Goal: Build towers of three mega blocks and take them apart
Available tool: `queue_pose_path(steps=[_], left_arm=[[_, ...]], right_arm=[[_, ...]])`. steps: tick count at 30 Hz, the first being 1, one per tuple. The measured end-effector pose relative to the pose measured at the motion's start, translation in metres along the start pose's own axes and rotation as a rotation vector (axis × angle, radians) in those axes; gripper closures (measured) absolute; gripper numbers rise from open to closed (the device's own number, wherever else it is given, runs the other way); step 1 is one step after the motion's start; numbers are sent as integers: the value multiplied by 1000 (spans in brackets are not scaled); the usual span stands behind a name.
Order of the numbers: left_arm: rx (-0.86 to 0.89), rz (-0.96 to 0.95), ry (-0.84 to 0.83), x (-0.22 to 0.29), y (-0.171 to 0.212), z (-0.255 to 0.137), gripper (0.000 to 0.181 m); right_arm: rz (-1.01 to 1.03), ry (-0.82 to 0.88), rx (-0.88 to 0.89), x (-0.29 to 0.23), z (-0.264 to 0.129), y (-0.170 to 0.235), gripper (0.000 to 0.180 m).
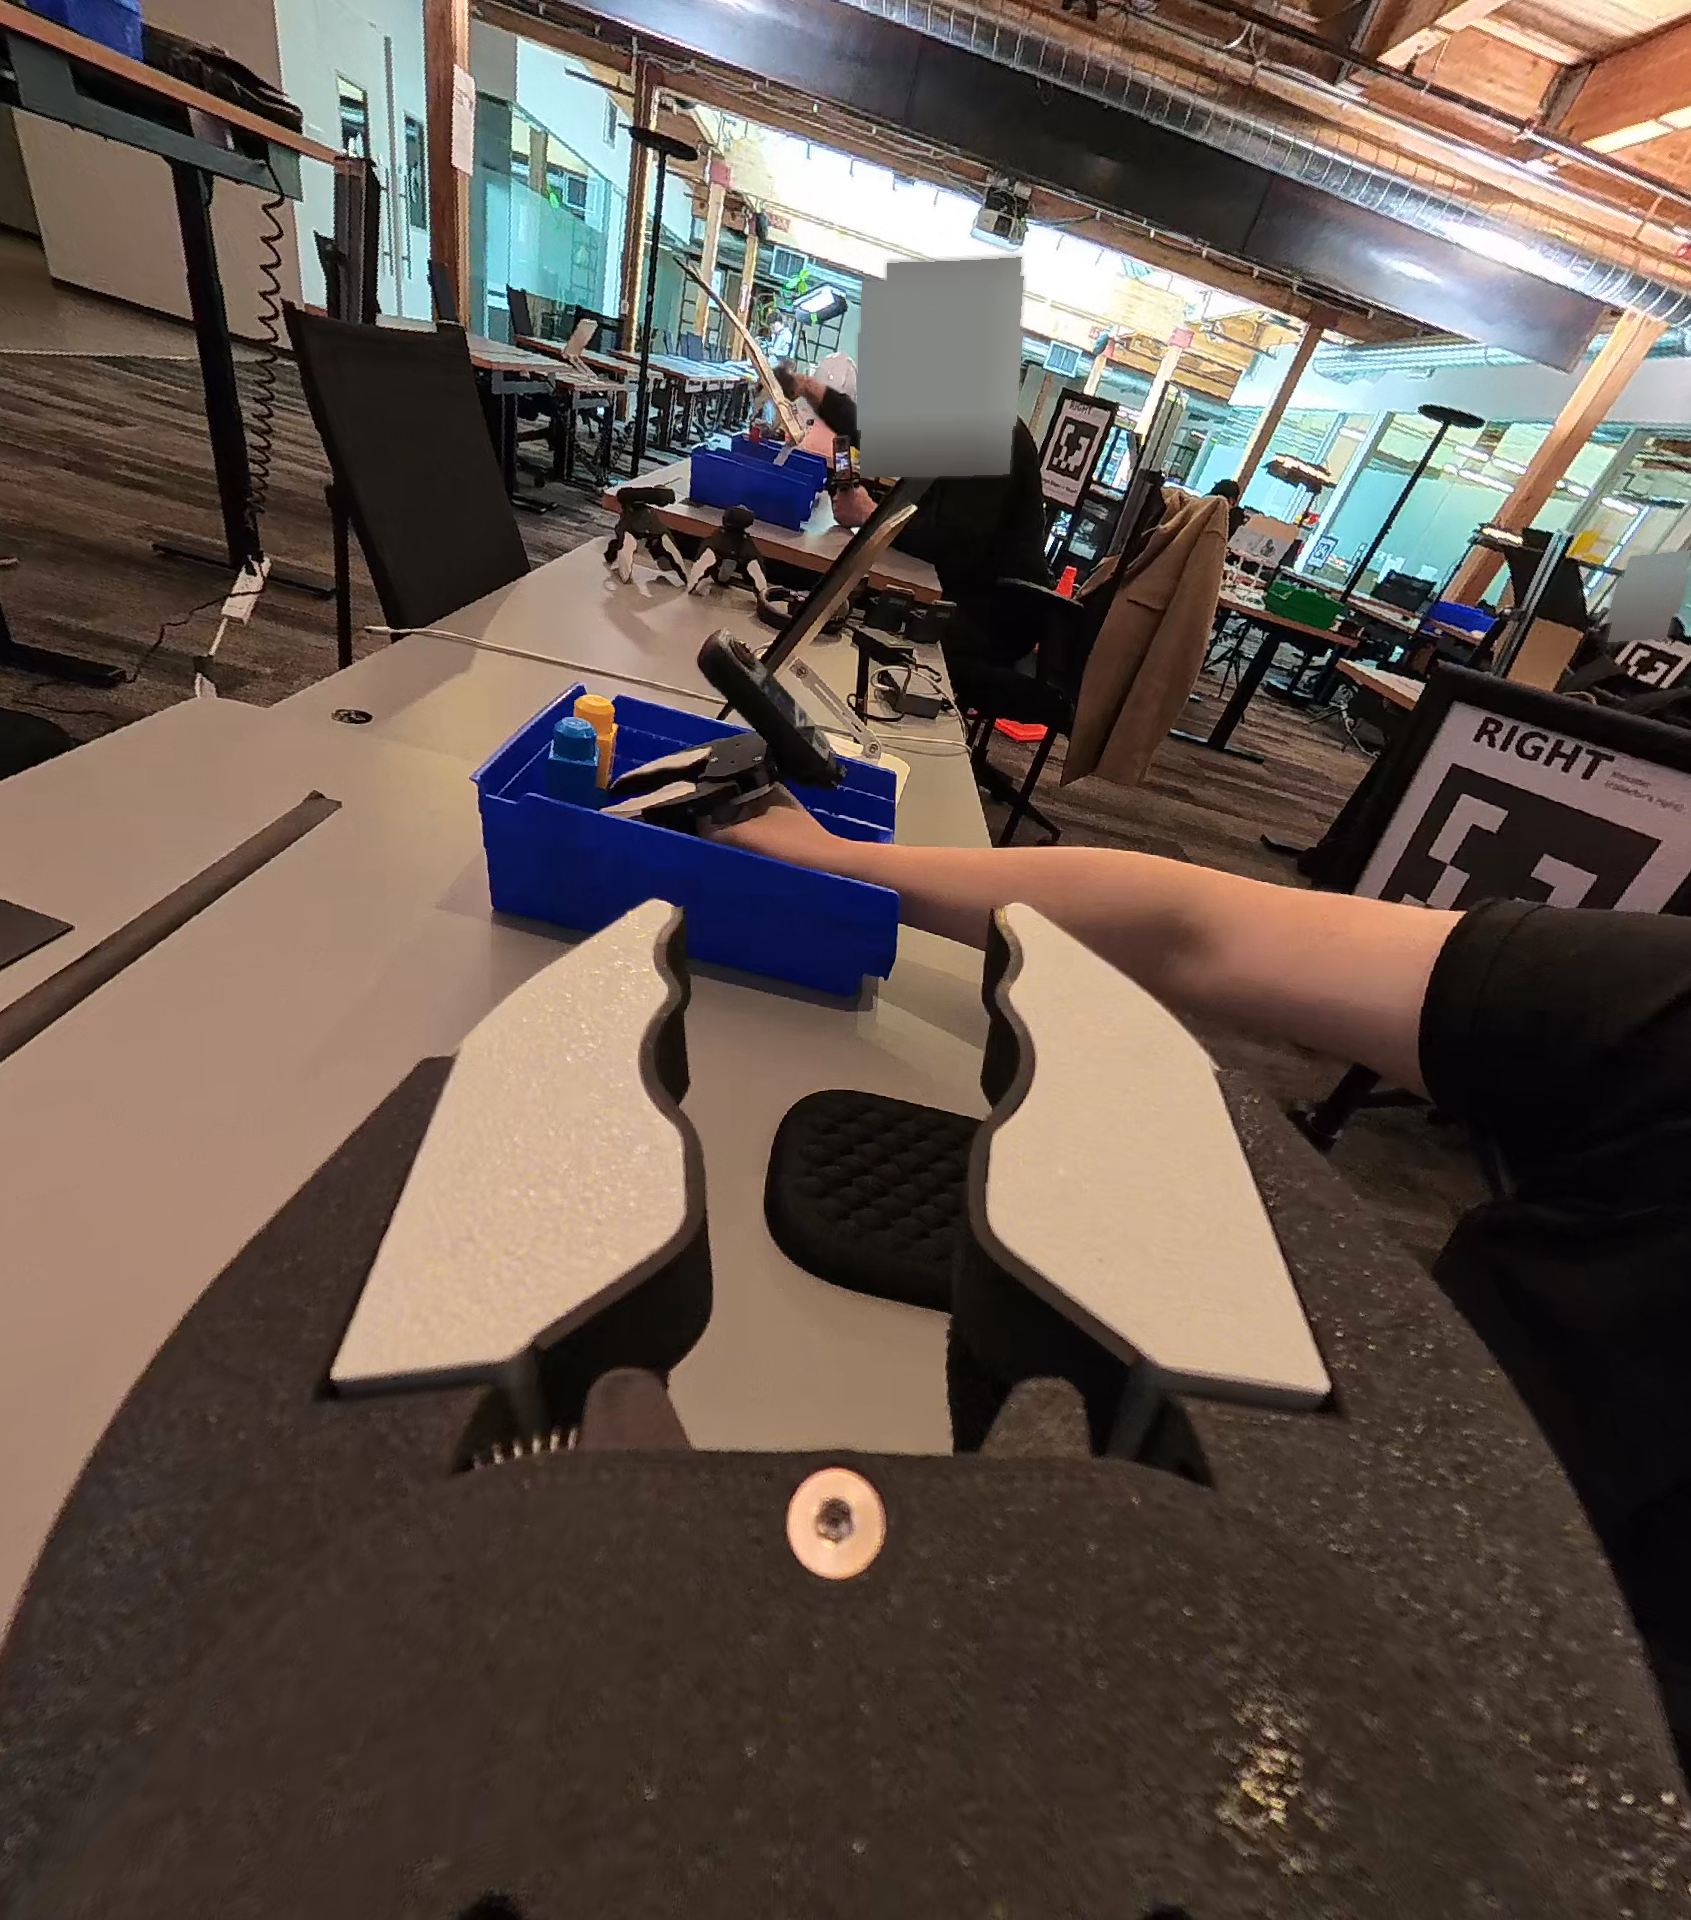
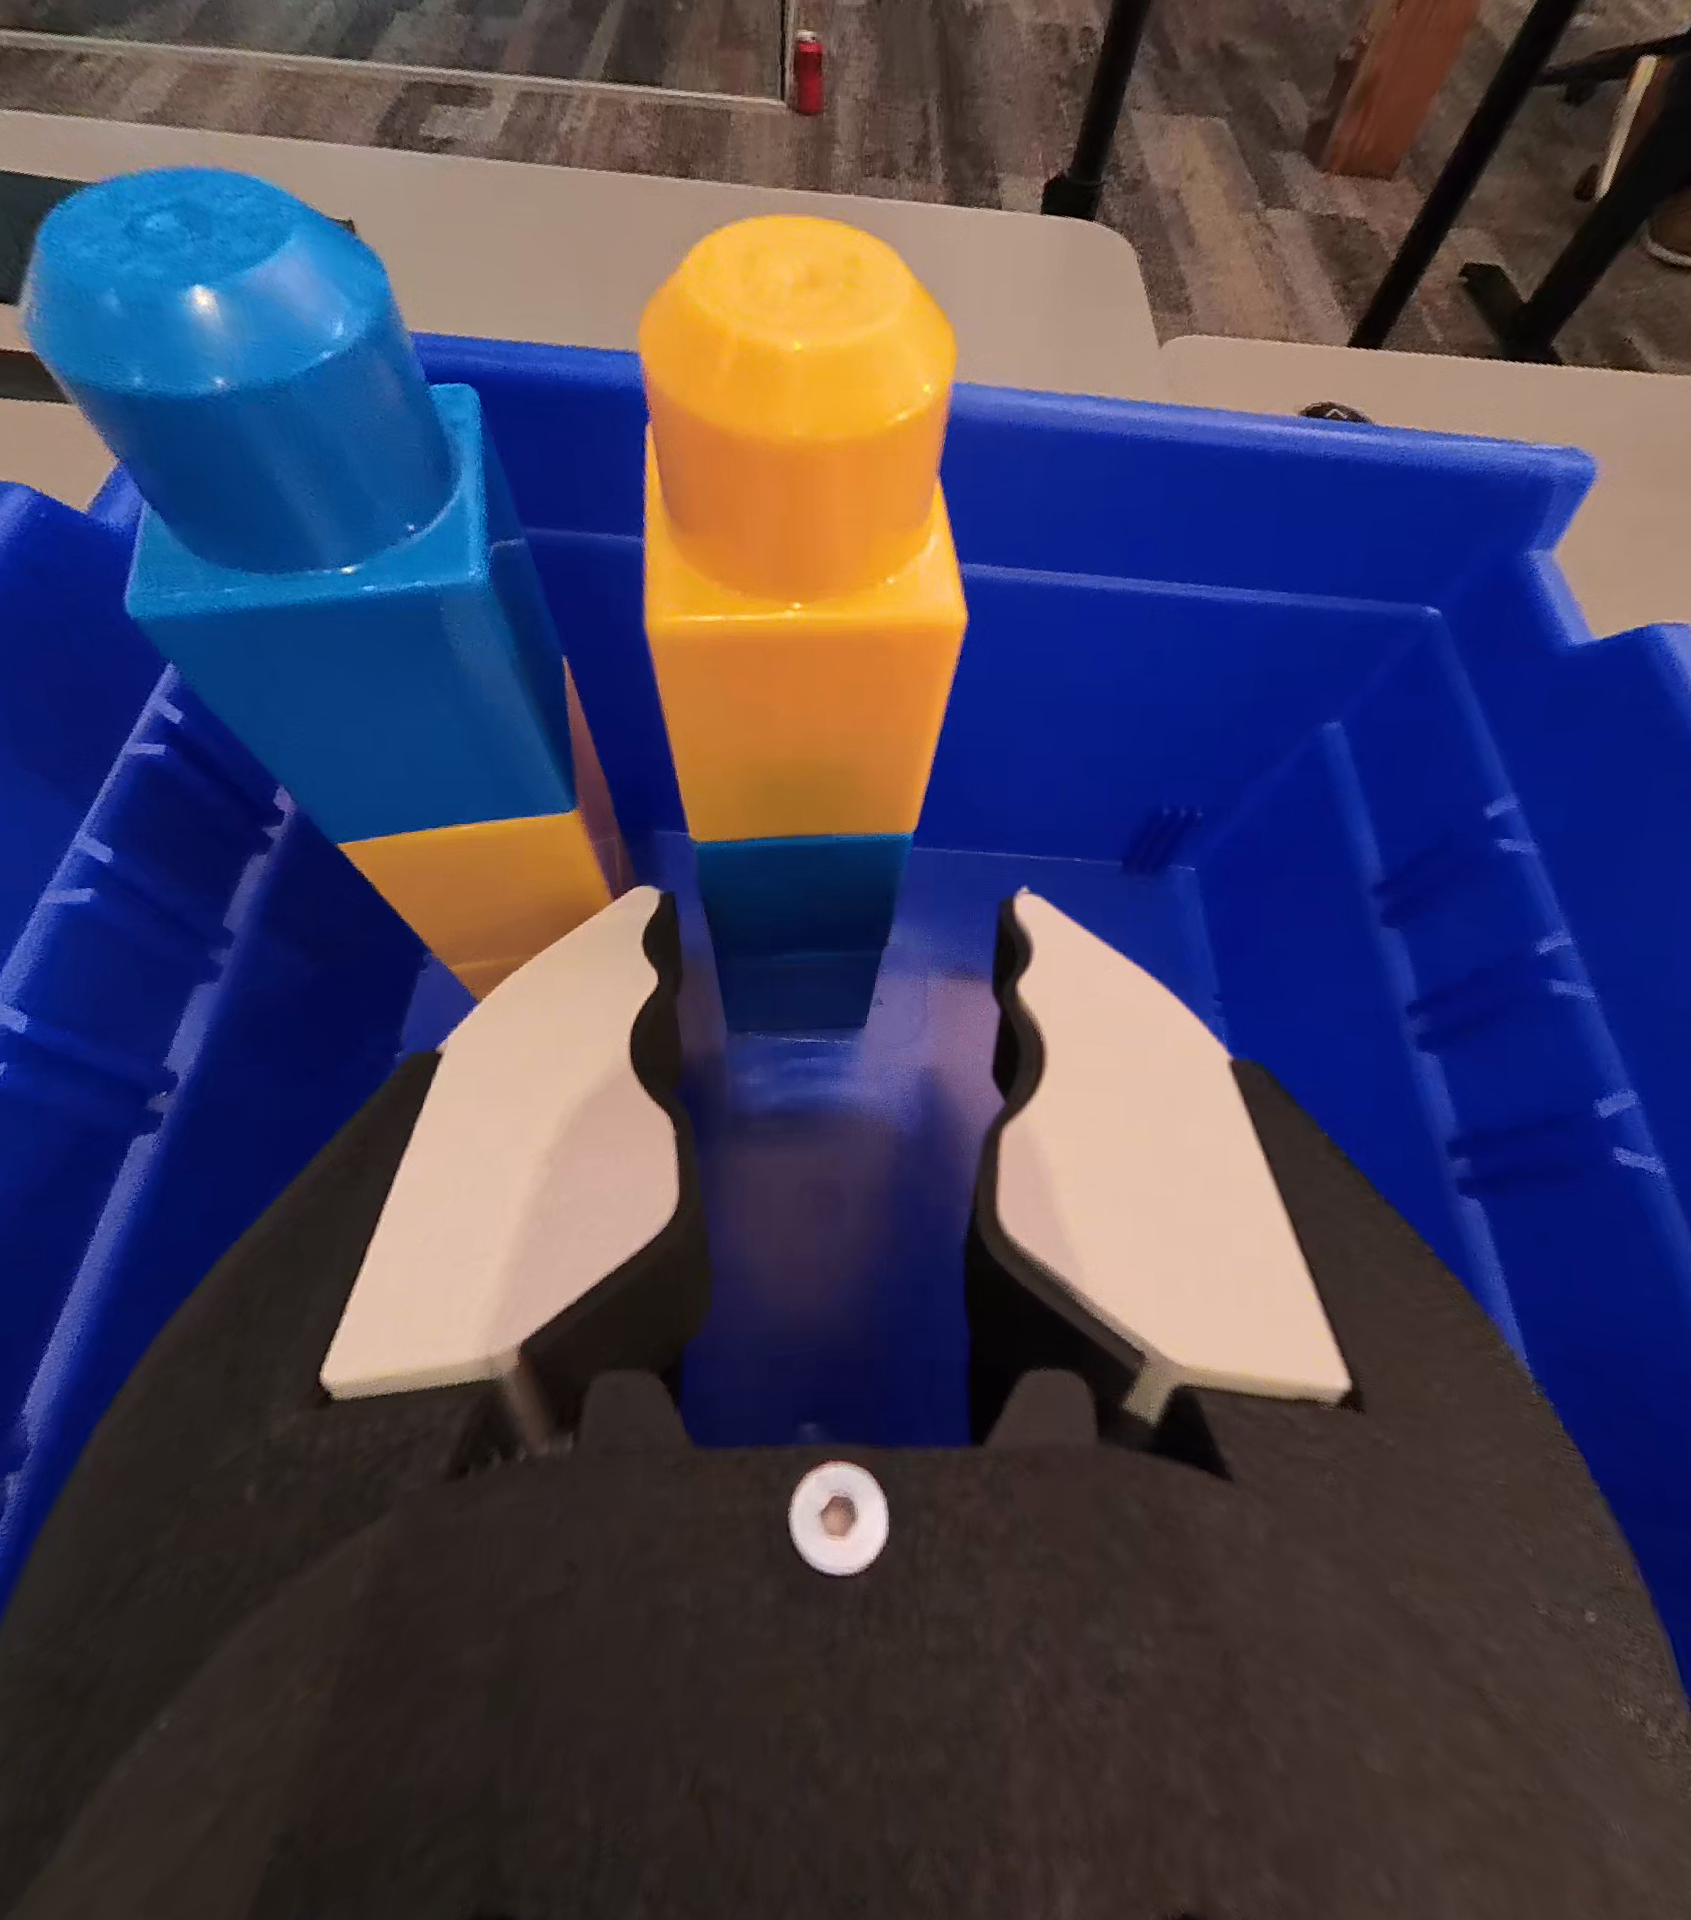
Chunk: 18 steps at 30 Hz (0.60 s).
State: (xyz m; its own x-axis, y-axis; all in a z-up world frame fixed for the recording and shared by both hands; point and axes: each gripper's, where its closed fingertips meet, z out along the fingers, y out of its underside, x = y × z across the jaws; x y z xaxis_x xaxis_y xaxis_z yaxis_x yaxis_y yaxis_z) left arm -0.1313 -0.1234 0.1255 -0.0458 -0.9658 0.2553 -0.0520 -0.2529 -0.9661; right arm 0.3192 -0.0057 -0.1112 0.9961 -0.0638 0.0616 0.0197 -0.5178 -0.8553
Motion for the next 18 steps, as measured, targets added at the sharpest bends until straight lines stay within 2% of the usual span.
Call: queue_pose_path(steps=[6,9,11,12,14,18], left_arm=[[30,-2,-31,-1,-7,-11,123],[35,1,-121,-15,-9,-20,123],[24,-16,-233,-32,-8,-28,134],[17,-21,-293,-40,-7,-33,138],[27,-8,-385,-52,-9,-43,136],[58,57,-656,-82,-16,-68,122]], right_arm=[[23,105,-18,11,-33,-8,114],[63,131,-5,8,-59,-24,108],[66,139,89,-1,-83,-52,109],[55,127,152,-11,-97,-71,109],[29,82,299,-41,-126,-112,108],[-63,-106,554,-143,-174,-181,101]])
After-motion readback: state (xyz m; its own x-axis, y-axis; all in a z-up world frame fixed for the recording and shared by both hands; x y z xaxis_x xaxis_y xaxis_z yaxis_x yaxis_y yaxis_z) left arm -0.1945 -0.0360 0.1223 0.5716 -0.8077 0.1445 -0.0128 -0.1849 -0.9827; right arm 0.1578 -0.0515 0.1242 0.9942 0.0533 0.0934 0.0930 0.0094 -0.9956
